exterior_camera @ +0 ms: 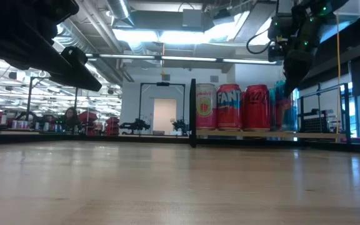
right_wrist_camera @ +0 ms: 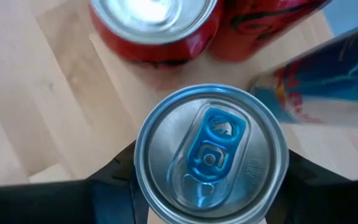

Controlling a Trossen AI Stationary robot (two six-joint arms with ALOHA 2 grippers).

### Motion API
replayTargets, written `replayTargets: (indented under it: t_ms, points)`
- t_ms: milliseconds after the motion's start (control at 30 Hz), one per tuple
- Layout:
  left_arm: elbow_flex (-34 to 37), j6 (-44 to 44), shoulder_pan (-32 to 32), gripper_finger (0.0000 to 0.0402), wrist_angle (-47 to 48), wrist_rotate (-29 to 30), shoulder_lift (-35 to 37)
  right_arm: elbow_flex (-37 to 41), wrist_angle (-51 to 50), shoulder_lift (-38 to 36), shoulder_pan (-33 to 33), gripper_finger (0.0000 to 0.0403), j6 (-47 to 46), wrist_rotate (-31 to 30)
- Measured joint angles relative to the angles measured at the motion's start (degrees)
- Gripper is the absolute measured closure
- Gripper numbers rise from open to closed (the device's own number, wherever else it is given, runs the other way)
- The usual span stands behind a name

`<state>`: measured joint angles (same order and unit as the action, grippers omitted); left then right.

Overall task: Place canned beverage on shelf
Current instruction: Put the blue soda can on the shelf aligned with the other blue soda can

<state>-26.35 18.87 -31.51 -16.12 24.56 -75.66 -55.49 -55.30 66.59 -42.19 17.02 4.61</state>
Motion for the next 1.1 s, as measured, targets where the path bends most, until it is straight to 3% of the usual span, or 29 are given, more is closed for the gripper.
replayTargets:
  t_ms: [267, 767, 1100]
  points:
    - [0.02, -1.37, 0.15, 0.0081, -0.04, 0.00, 0.00, 0.36, 1.79, -0.01, 0.02, 0.0207, 1.24, -1.51]
    - [0.04, -1.46, 0.15, 0.0081, -0.07, -2.25, 0.00, 0.42, 3.55, 0.04, 0.15, 0.0134, 1.29, -5.69]
    - [0.04, -1.46, 0.15, 0.0081, -0.09, -2.29, 0.00, -1.38, 3.12, -0.10, 0.15, 0.0133, 1.29, -5.48]
